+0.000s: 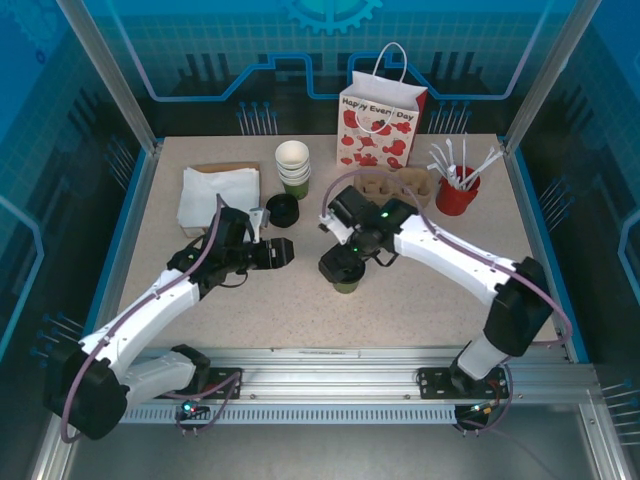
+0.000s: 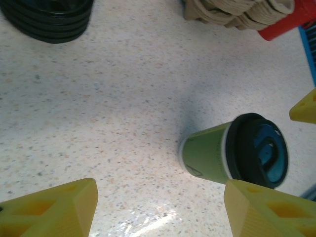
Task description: Pack the takeout coffee
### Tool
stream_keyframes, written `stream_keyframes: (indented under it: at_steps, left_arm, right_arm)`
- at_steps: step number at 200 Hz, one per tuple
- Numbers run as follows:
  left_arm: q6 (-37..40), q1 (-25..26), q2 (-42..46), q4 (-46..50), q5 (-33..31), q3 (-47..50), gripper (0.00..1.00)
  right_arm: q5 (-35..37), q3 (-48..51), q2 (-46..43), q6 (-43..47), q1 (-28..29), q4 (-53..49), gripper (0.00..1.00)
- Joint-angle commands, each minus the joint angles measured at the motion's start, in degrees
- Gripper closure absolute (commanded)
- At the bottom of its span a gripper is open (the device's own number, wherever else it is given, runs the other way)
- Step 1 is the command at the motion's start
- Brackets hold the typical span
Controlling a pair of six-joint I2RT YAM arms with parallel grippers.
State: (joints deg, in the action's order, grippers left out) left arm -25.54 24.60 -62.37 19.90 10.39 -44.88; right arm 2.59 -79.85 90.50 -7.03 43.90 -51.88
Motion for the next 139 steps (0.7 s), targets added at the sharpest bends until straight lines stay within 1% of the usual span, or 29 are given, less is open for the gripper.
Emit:
stream_keyframes:
  at_steps: [1, 28, 40, 56, 108, 139]
  left_arm:
    - [-0.7, 1.8, 0.1, -4.0, 5.3, 0.3, 0.30]
    - [-1.1, 3.5, -0.6, -3.9, 3.5, 0.3, 0.29]
    - [-1.5, 3.6, -0.7, -3.8, 2.4, 0.4, 0.29]
    - [-1.8, 3.5, -0.7, -3.7, 1.2, 0.5, 0.29]
    - [-1.9, 3.5, 0.0, -2.1, -0.6, -0.2, 0.30]
    - [-1.4, 3.5, 0.7, -0.9, -2.3, -0.1, 0.29]
  right_arm:
    - [-7.4, 2.5, -5.3, -0.3, -5.0, 0.6, 0.00]
    - [-20.9, 10.5, -7.5, -2.9, -13.9, 4.9, 0.01]
    - [-25.5, 14.0, -8.3, -4.6, -16.5, 8.0, 0.00]
    - [-31.2, 17.6, -8.3, -7.5, -18.6, 12.9, 0.00]
    - [-38.4, 24.6, -5.9, -14.4, -20.3, 23.2, 0.00]
    - [-40.2, 26.3, -5.2, -17.0, -20.3, 27.1, 0.05]
